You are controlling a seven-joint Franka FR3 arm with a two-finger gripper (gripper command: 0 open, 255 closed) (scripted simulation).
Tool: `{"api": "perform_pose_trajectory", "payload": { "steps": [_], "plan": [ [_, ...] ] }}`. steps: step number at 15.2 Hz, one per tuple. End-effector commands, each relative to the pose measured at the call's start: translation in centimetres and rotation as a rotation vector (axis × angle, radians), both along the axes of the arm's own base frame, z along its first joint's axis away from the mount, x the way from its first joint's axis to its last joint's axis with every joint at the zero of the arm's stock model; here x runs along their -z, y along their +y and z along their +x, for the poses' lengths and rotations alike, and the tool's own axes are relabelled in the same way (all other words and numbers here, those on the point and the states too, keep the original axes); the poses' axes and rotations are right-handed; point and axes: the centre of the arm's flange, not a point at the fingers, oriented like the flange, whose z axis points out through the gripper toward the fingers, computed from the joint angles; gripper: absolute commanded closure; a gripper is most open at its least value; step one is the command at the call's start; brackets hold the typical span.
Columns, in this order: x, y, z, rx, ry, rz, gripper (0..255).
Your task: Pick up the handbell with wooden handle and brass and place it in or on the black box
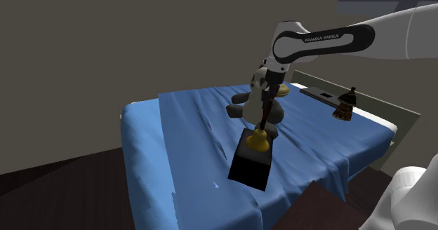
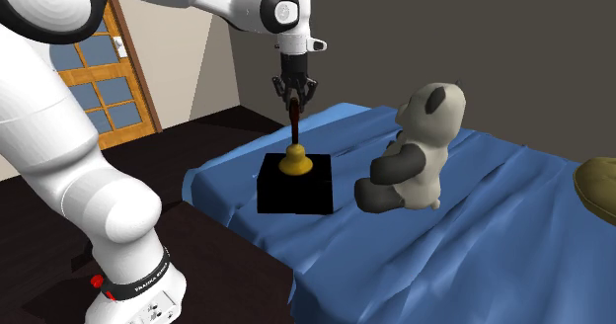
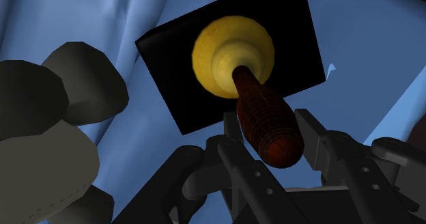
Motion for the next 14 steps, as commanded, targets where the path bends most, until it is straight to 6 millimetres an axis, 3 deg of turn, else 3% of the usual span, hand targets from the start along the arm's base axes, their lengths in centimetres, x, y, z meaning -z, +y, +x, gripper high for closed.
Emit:
{"api": "perform_pose_trajectory", "payload": {
  "steps": [1,6,10,14],
  "plan": [
    [0.0,0.0,0.0,0.000,-0.001,0.000,0],
    [0.0,0.0,0.0,0.000,-0.001,0.000,0],
    [-5.0,0.0,0.0,0.000,-0.001,0.000,0],
    [-5.0,0.0,0.0,0.000,-0.001,0.000,0]
  ]
}}
